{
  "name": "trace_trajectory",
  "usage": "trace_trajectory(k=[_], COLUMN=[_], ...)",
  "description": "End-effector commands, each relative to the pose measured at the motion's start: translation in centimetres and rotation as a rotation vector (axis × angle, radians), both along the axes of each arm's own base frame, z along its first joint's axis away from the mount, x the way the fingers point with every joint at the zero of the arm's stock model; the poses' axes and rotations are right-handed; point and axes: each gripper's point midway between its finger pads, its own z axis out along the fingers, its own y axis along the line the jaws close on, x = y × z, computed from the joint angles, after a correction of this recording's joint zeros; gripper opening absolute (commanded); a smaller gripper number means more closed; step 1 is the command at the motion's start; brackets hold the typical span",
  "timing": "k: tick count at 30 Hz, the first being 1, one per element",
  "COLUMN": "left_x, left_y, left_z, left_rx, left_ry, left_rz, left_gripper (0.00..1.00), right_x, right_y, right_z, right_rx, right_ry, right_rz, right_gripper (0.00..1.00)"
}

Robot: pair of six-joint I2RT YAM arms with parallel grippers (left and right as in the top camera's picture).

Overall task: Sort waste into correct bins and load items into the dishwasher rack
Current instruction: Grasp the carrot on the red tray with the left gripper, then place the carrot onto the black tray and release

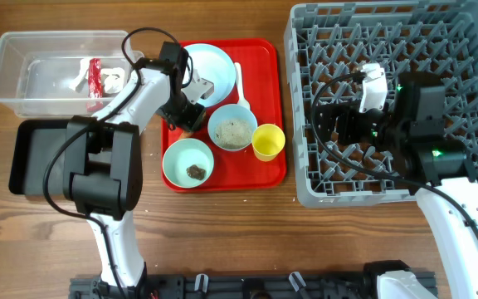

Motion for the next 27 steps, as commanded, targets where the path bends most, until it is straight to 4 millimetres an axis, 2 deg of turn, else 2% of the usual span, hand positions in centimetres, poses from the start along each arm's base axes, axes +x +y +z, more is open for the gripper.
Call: trace_trajectory(k=[1,4,6,7,11,13,15,19,20,23,25,27], left_x=[-0.9,0.8,2.2,3.2,3.5,3.8,3.0,0.9,0.0,-2.4,-4.6,-7.0], left_y=[-0.1,0.5,0.3,0.1,0.8,4.7,10.5,17.0,19.5,24.1,26.7,28.4], left_z=[-0.2,2.4,6.0,9.6,13.7,15.8,17.6,17.9,17.6,17.2,16.1,14.0], left_rx=[0.005,0.044,0.029,0.001,0.000,0.134,0.291,0.329,0.324,0.298,0.285,0.307], left_ry=[0.034,-0.034,-0.111,-0.197,-0.295,-0.367,-0.431,-0.390,-0.363,-0.317,-0.281,-0.223], left_rz=[-0.004,0.076,0.105,0.133,0.211,0.446,0.782,1.156,1.331,1.744,2.041,2.245], left_gripper=[0.12,0.12,0.11,0.11,0.05,0.04,0.09,0.08,0.08,0.09,0.13,0.21], right_x=[0.0,0.0,0.0,0.0,0.0,0.0,0.0,0.1,0.1,0.2,0.4,0.7], right_y=[0.3,0.3,0.3,0.3,0.3,0.3,0.3,0.3,0.3,0.3,0.3,0.4], right_z=[0.0,0.0,0.0,0.0,0.0,0.0,0.0,0.0,0.0,-0.3,-1.0,-2.1], right_rx=[0.013,0.013,0.013,0.013,0.013,0.012,0.012,0.012,0.012,0.011,0.010,0.013], right_ry=[0.006,0.007,0.006,0.007,0.006,0.006,0.006,0.005,0.003,0.012,0.035,0.074], right_rz=[0.009,0.008,0.009,0.008,0.008,0.009,0.009,0.008,0.008,0.008,0.008,0.004], right_gripper=[1.00,1.00,1.00,1.00,1.00,1.00,1.00,1.00,1.00,1.00,1.00,1.00])
